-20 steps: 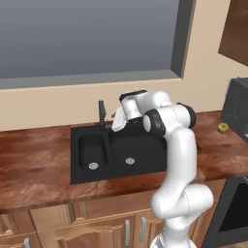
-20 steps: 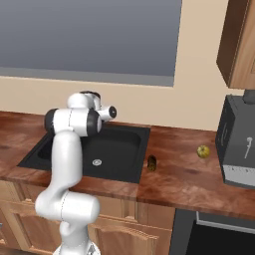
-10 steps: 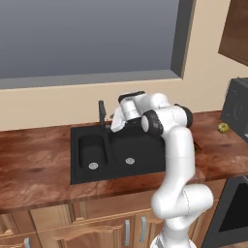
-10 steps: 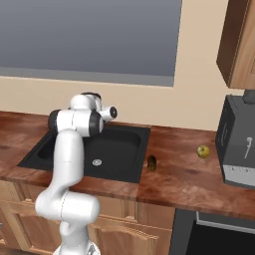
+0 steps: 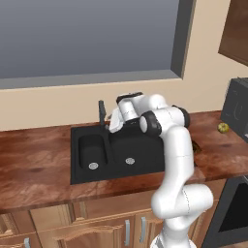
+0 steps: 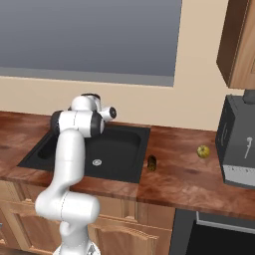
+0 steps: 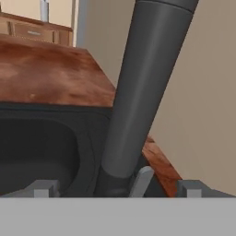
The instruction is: Turn on the sink faucet. Then move the sweet potato from the counter to the sink. Turn off the sink. Move the vegetable from the sink to the pot next to the stove. Finally move the pot to the rear left burner.
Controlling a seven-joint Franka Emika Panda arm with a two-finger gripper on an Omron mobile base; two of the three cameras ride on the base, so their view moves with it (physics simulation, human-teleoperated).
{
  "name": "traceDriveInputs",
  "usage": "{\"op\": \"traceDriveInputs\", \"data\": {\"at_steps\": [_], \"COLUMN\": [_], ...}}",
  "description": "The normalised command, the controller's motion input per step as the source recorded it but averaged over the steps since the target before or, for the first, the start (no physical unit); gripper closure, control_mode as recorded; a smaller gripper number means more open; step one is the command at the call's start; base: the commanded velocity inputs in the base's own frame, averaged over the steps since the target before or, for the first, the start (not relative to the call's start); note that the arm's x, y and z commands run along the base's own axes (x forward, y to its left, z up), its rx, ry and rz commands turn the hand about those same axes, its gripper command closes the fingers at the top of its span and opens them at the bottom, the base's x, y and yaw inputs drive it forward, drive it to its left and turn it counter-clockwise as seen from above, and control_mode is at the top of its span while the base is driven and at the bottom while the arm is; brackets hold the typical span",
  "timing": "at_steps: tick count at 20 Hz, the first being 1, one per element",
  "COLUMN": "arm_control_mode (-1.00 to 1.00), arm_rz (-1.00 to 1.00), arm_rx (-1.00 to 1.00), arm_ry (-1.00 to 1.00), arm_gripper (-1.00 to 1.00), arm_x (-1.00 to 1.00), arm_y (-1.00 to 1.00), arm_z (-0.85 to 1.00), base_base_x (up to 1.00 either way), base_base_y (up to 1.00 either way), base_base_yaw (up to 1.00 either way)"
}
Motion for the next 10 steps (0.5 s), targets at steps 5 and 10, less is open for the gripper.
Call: {"op": "traceDriveInputs", "data": {"at_steps": [5,10], "arm_control_mode": [-1.00,-1.00], "arm_rz": [0.03,0.01], "arm_rx": [0.00,0.00], "arm_ry": [0.01,0.02], "arm_gripper": [-1.00,-1.00], "arm_x": [0.13,0.23], "arm_y": [0.08,0.01], "arm_z": [-0.03,-0.05], "base_base_x": [0.00,0.00], "base_base_y": [0.00,0.00], "base_base_yaw": [0.00,0.00]}}
